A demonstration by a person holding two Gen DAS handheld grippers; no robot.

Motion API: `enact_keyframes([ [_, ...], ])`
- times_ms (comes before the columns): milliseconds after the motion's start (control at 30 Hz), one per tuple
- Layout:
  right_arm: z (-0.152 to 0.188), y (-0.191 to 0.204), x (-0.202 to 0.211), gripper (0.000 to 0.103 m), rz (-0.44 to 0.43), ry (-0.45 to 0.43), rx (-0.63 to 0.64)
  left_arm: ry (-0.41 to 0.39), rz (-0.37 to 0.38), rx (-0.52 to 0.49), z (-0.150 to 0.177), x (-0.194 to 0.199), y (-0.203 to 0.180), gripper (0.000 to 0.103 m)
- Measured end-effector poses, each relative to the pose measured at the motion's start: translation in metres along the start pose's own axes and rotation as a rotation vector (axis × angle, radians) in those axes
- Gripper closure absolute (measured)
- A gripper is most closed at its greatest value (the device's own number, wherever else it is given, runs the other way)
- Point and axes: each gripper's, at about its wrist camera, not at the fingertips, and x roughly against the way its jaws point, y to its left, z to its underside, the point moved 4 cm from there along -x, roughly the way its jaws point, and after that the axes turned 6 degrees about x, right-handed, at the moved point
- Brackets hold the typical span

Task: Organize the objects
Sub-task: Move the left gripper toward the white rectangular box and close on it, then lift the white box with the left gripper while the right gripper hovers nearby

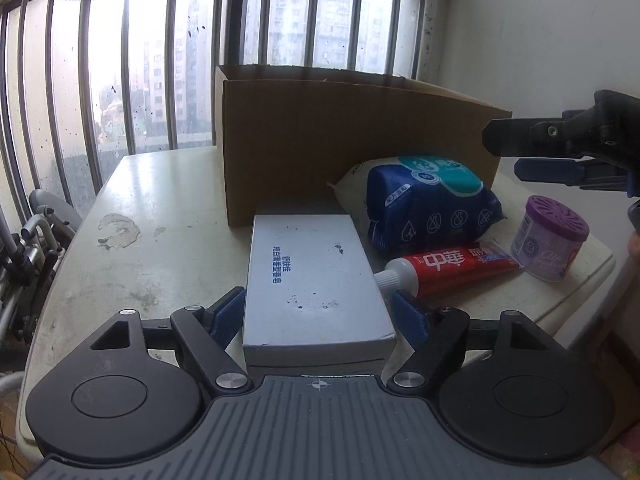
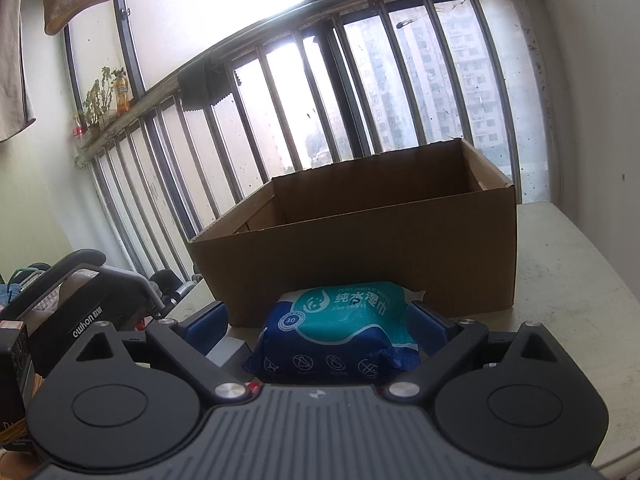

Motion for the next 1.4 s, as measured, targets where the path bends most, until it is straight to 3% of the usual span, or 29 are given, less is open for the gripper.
enact_keyframes([
  [100,0.002,0.004,-0.008,0.013,-0.018,0.025,-0.006,-0.023,-0.011,-0.041,0.004,0.002,0.002,0.033],
  [200,0.005,0.008,-0.016,0.023,-0.047,0.054,-0.020,-0.051,0.033,-0.066,0.008,0.003,0.006,0.034],
  [367,-0.001,0.023,-0.022,0.030,-0.047,0.083,0.058,-0.072,0.080,-0.083,0.010,0.008,0.019,0.041],
  [600,-0.011,0.050,-0.026,0.030,-0.093,0.110,0.153,-0.088,0.105,-0.078,0.012,0.011,0.025,0.043],
  [900,-0.014,0.093,-0.050,0.030,-0.211,0.209,0.280,-0.092,0.263,0.000,0.010,0.010,0.045,0.043],
  [1133,-0.010,0.088,-0.071,0.030,-0.246,0.279,0.195,-0.061,0.382,0.136,0.004,0.008,0.070,0.043],
  [1233,-0.006,0.086,-0.079,0.030,-0.219,0.291,0.173,-0.065,0.368,0.157,0.002,0.008,0.080,0.043],
  [1400,0.003,0.090,-0.090,0.030,-0.235,0.318,0.138,-0.080,0.338,0.084,0.002,0.012,0.079,0.043],
])
